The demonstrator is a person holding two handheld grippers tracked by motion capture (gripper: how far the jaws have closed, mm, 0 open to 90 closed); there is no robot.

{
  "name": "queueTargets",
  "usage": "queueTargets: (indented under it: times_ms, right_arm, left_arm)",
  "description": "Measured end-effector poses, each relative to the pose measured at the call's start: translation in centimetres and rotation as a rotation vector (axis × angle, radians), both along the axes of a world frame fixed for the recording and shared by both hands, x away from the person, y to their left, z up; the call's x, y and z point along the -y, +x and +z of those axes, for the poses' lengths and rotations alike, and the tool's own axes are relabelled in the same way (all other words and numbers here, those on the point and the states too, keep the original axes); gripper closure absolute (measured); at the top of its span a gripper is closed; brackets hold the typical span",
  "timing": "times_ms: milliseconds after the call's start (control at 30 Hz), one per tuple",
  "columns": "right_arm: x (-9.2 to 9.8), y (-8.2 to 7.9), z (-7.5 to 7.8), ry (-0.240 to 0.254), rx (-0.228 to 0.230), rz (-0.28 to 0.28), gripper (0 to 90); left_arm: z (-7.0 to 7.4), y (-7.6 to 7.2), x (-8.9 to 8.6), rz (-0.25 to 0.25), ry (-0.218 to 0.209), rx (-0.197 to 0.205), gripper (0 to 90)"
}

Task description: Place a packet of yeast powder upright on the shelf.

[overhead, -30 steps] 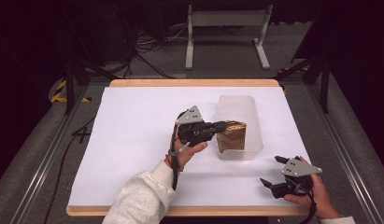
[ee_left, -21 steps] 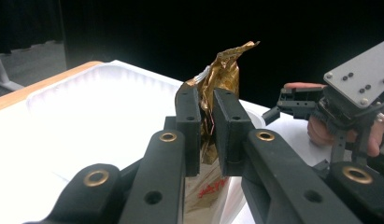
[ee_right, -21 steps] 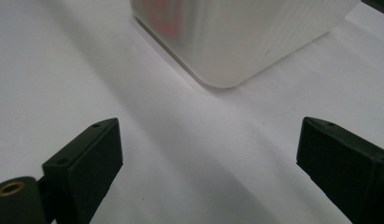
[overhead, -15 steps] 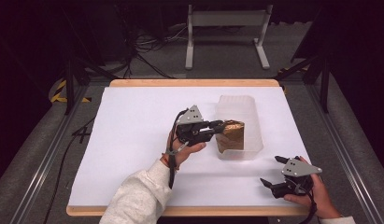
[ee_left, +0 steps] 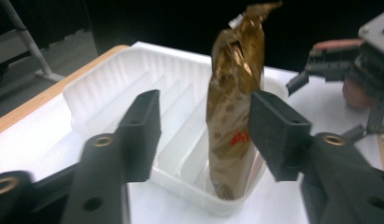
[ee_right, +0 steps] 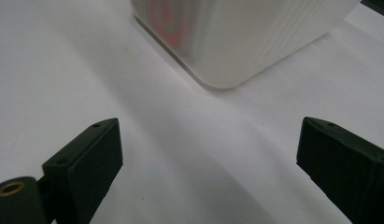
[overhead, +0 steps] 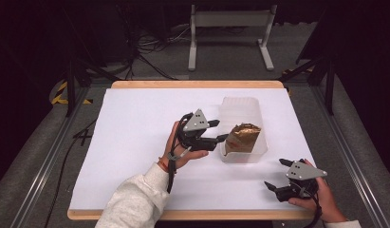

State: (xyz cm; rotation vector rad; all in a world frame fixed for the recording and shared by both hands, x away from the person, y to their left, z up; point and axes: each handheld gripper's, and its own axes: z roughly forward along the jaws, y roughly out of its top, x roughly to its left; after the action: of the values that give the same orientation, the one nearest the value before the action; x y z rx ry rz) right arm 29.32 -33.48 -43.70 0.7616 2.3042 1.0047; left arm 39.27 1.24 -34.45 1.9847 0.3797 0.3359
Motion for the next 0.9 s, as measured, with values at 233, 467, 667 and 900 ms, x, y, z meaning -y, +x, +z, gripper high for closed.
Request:
queueTargets:
  times_ms: [233,467,667,900]
  right_arm:
    - [0.0,0.0,0.0,-0.001,0.000,0.001,7.7]
    - [-0.1,0.0,0.0,-0.004,-0.003,0.003,7.7]
    - [-0.1,0.0,0.0,-0.004,-0.003,0.007,7.8]
    - [-0.2,-0.1,0.0,-0.010,0.002,0.013,7.7]
  left_arm:
    - [-0.1,-1.0,-0.3,0.051,0.118,0.068,23.5]
    - [-0.4,-1.6,-0.5,0.063,0.193,0.106,15.7]
    - [-1.0,-1.8,-1.0,0.087,0.258,0.145,10.5]
    - [-1.4,-2.1,-2.7,0.103,0.254,0.151,9.1]
